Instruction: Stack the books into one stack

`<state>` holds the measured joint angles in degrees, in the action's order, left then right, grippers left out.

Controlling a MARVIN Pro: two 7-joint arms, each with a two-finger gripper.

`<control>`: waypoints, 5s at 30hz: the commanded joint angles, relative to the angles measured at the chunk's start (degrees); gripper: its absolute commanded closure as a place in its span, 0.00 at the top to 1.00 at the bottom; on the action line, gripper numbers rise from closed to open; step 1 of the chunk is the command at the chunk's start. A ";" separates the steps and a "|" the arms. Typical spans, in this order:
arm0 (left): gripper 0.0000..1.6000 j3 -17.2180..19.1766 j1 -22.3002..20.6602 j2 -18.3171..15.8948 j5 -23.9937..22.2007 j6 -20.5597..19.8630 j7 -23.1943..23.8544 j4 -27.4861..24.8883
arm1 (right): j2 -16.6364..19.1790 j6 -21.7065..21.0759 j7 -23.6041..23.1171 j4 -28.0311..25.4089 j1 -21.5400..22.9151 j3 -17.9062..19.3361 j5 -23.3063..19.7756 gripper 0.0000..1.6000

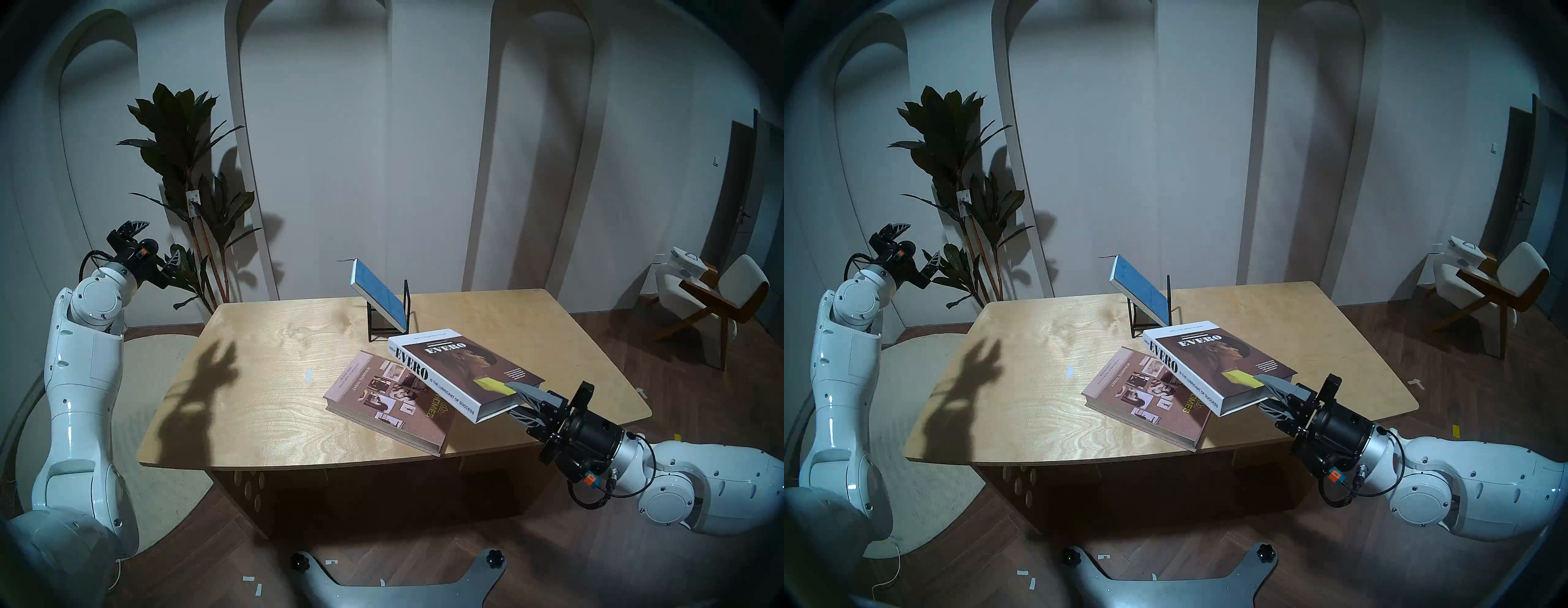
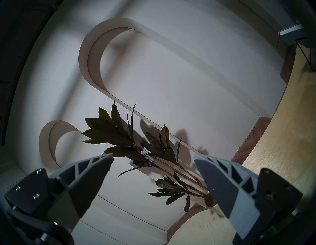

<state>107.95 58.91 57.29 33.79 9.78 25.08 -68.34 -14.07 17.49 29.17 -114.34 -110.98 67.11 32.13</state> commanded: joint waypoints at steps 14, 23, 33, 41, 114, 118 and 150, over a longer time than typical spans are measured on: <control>1.00 0.14 -1.38 -0.36 -0.14 0.08 -0.25 -1.19 | -14.50 0.52 -9.15 3.52 13.67 -8.14 3.48 0.00; 1.00 0.13 -1.38 -0.36 -0.15 0.06 -0.25 -1.20 | -20.97 1.73 -11.39 7.64 19.07 -12.06 5.72 0.00; 1.00 0.13 -1.38 -0.36 -0.15 0.02 -0.25 -1.24 | -23.27 3.15 -10.93 9.45 20.38 -12.87 7.17 0.00; 1.00 0.13 -1.38 -0.35 -0.15 -0.04 -0.24 -1.28 | -24.04 3.06 -12.49 10.21 20.44 -13.66 7.25 0.00; 1.00 0.11 -1.28 -0.39 -0.16 0.08 -0.28 -1.12 | -16.28 -20.49 -40.93 -2.13 14.98 -6.99 -30.09 1.00; 1.00 0.12 -1.21 -0.40 -0.16 0.09 -0.27 -1.05 | -16.87 -23.73 -44.81 -1.87 16.51 -5.83 -34.25 1.00; 1.00 0.11 -1.36 -0.38 -0.18 0.04 -0.28 -1.21 | -25.88 -53.10 -55.82 5.19 25.15 3.89 -72.46 1.00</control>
<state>107.92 58.92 57.28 33.75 9.75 25.01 -68.37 -35.69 -35.61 -30.93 -107.67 -85.97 66.57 -36.28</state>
